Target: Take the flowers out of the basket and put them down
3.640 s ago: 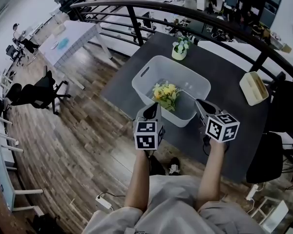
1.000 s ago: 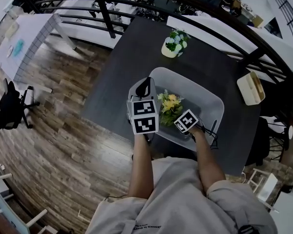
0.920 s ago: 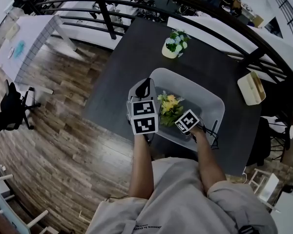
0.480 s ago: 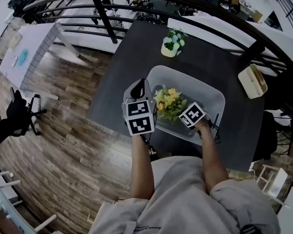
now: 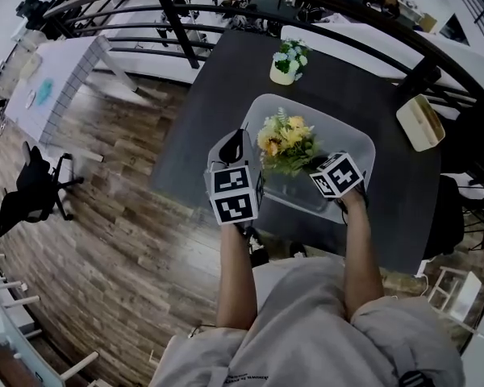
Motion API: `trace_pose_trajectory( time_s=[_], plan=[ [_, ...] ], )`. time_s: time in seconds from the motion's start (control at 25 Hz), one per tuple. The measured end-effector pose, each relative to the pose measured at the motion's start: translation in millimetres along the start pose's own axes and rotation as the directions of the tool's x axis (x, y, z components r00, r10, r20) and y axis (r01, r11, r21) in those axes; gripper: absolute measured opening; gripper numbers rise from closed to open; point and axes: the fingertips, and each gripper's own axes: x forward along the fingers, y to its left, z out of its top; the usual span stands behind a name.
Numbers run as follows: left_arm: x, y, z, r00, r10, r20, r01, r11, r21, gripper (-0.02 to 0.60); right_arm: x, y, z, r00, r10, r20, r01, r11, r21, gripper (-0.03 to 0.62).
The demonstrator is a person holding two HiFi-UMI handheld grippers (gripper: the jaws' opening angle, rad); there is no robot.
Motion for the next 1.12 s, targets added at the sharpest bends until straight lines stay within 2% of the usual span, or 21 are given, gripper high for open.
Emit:
trace_pose_trajectory(
  time_s=[0.24,0.52,0.76,0.92,1.12],
  plan=[
    [-11.2,-4.4,-13.0,0.999,-0.039,-0.004,0.039,0.999,-0.021,0.026,-37.3,0.0,22.9,0.991,-0.075,0.115,0.075,0.997,0.002,0.066],
    [-20.4,-4.5,-13.6,0.995,-0.095,0.006,0.096,0.995,-0.024,0.026,-77.2,7.7,42.9,0.961,-0.177,0.212,0.171,0.984,0.044,0.066],
    [-24.2,-10.3,-14.0,0.993,-0.116,0.02,0.116,0.993,-0.018,0.026,-117.1,-1.5,52.8,0.91,-0.273,0.313,0.248,0.962,0.119,0.066],
    [-27.9,-32.7,-13.0,0.995,-0.099,0.018,0.1,0.995,-0.02,0.026,-153.8,-21.2,41.7,0.877,-0.316,0.363,0.279,0.948,0.151,0.066],
    [-24.6,-50.3,-15.6,0.995,-0.086,0.042,0.088,0.996,-0.028,0.026,-176.3,-46.3,30.6,0.817,-0.398,0.417,0.356,0.917,0.178,0.066]
  ],
)
